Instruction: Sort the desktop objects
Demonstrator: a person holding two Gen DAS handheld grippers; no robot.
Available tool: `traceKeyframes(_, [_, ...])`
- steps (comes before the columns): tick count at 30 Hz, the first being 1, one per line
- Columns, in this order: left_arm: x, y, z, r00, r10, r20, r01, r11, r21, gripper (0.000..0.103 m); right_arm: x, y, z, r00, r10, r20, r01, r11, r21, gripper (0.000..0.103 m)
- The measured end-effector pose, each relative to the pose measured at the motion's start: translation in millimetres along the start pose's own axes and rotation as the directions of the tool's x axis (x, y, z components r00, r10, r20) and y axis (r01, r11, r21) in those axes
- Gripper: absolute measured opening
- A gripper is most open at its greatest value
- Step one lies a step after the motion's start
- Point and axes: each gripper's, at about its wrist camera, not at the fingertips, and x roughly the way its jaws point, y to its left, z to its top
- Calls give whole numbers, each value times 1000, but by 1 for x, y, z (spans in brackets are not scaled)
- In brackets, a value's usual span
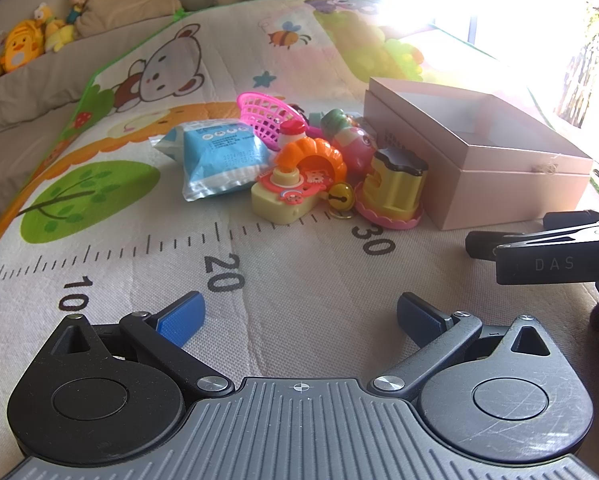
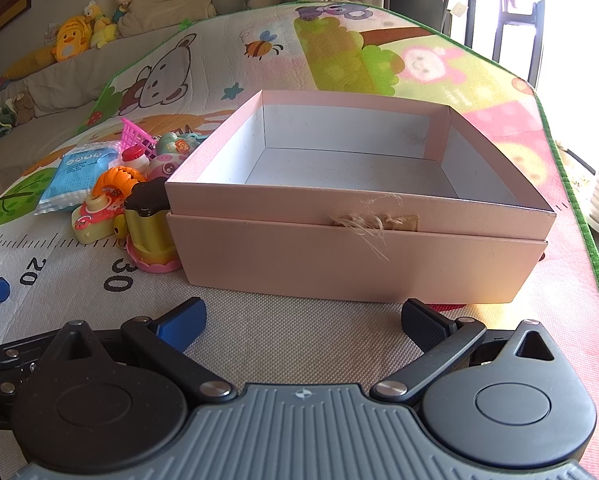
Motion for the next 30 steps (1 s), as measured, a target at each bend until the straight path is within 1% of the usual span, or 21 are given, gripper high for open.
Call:
traceKeyframes(4, [1,0,2,1000,-2,-12,2,1000,6,103,-4,0,0,1000,3,-6,-3,1000,6,103])
traceKeyframes(6, [4,1,3,1000,-3,-20,3,1000,5,103,-1,-1,2,1000,2,-20,-2,1000,20,103])
traceKeyframes(9, [9,2,5,999,-5,-32,5,1000,7,103,-11,3,-3,999,-14,-47,15,1000,21,103])
traceKeyframes(10, [2,2,4,999,-5,-36,6,1000,9,103,-14,4,-6,998,-20,-53,21,999,25,103])
traceKeyframes(13, [-1,0,2,999,-10,-46,11,1000,27,103,-24,5,-12,997,-21,-70,22,1000,17,103])
traceKeyframes(17, [-7,3,-2,998,-42,-36,43,999,33,103,-29,1,-14,995,4,-97,-3,1000,11,103])
traceKeyframes(20, [-12,3,0,998,-64,-22,65,998,24,103,-30,2,-15,995,1,-100,1,1000,14,103])
traceKeyframes(23, [-14,2,5,999,-47,1,47,999,25,103,-31,0,-15,995,6,-96,-5,1000,13,103])
traceKeyframes(26, [-11,3,11,1000,-7,-1,7,1000,21,103,-33,-1,-16,995,27,-96,-27,1000,3,103])
traceKeyframes(28, [-11,7,16,999,37,1,-37,999,12,103,-36,-4,-12,991,71,-109,-71,997,7,103])
traceKeyframes(30, [-14,16,20,997,69,23,-69,998,-4,103,-38,-4,-7,986,128,-109,-127,992,14,103])
